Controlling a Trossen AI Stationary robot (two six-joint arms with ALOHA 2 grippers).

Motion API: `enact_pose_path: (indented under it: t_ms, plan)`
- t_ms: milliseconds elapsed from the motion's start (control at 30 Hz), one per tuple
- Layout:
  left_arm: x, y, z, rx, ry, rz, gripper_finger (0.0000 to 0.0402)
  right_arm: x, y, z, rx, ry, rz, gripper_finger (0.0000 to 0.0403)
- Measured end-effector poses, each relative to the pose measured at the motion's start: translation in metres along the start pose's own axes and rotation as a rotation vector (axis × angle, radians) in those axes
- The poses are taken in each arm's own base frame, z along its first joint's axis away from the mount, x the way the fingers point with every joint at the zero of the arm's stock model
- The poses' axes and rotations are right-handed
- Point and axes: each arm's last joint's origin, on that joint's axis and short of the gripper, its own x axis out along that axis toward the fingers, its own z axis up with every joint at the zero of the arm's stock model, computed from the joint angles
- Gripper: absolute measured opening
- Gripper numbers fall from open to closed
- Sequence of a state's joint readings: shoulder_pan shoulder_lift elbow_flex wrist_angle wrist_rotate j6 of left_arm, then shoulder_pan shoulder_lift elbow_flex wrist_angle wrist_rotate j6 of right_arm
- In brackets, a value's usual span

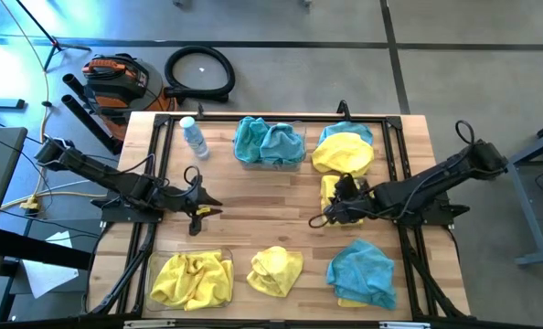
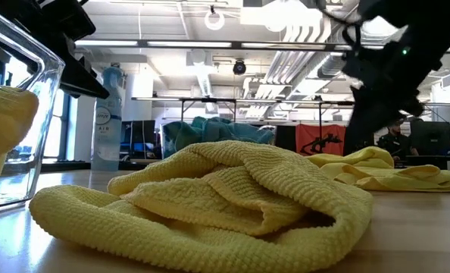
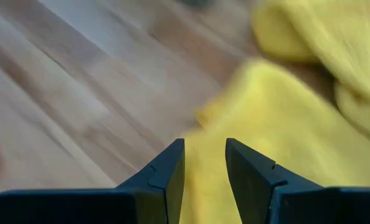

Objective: Sort microfiber towel by color & place in baskets
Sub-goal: Put the yellow microfiber towel into the bottom transparent bin

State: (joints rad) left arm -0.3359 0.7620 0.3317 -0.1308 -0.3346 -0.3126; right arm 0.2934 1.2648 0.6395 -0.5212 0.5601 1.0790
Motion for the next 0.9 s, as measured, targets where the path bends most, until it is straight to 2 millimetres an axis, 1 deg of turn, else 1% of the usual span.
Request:
enact_pose_path:
  t_ms: [133, 267, 367, 567, 733, 900]
  plan:
    - [0.000, 0.000, 0.000, -0.007, 0.005, -0.004, 0.0092, 0.004, -0.013, -0.001, 0.048, 0.123, -0.079, 0.0118]
    - [0.000, 0.000, 0.000, -0.008, 0.005, -0.004, 0.0092, 0.007, -0.023, 0.004, 0.026, 0.110, -0.167, 0.0126]
    - [0.000, 0.000, 0.000, -0.009, 0.005, -0.004, 0.0092, 0.012, -0.033, 0.013, 0.035, 0.070, -0.251, 0.0134]
    - [0.000, 0.000, 0.000, -0.034, 0.005, -0.007, 0.0092, 0.027, -0.059, 0.036, 0.090, 0.089, -0.363, 0.0163]
    - [0.000, 0.000, 0.000, -0.034, 0.006, -0.006, 0.0092, 0.036, -0.082, 0.052, 0.202, 0.088, -0.447, 0.0197]
    - [0.000, 0.000, 0.000, -0.034, 0.006, -0.006, 0.0092, 0.041, -0.101, 0.063, 0.295, 0.080, -0.510, 0.0216]
